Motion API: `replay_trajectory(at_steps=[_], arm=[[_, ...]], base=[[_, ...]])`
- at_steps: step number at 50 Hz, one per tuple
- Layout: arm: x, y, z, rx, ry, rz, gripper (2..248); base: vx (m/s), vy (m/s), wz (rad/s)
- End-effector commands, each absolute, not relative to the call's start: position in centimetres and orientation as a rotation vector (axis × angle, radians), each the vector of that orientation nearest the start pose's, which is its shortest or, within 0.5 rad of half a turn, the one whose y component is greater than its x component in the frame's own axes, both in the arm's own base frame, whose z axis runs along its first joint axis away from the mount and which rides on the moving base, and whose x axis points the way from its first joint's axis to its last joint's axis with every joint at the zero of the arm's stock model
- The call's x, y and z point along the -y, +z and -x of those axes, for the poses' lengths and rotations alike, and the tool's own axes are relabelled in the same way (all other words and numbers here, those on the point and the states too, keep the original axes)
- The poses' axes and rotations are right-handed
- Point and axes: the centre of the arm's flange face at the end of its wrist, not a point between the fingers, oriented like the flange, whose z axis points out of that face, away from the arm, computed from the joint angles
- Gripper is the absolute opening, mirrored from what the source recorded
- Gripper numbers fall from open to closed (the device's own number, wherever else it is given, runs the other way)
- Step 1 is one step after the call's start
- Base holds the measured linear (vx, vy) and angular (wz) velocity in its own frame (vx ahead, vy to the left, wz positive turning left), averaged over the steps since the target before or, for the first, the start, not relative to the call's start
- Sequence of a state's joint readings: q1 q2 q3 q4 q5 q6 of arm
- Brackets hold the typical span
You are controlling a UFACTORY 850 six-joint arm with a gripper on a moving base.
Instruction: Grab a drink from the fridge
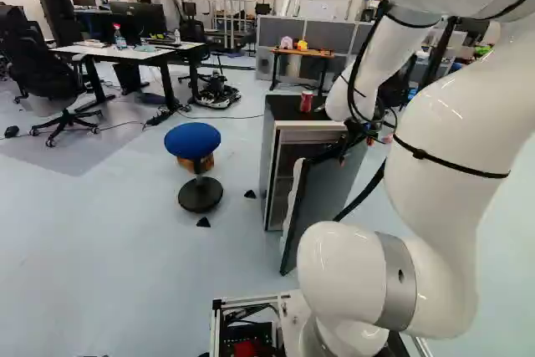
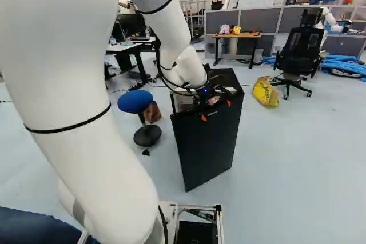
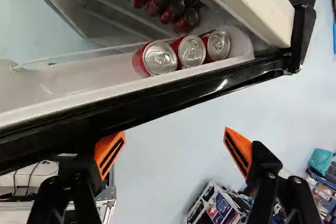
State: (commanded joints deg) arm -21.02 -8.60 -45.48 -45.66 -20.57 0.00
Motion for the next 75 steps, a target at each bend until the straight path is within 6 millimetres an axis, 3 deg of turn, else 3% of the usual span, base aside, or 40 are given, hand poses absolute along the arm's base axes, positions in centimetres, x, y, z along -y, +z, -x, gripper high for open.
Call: replay_trajectory(at_steps=[36, 75], arm=[[18.0, 41.8, -45.5, 0.646, -0.353, 3.478, 247], [16.3, 41.5, -47.2, 0.485, -0.217, 3.472, 247]], base=[[0.0, 0.0, 0.0], [0.0, 0.0, 0.0]])
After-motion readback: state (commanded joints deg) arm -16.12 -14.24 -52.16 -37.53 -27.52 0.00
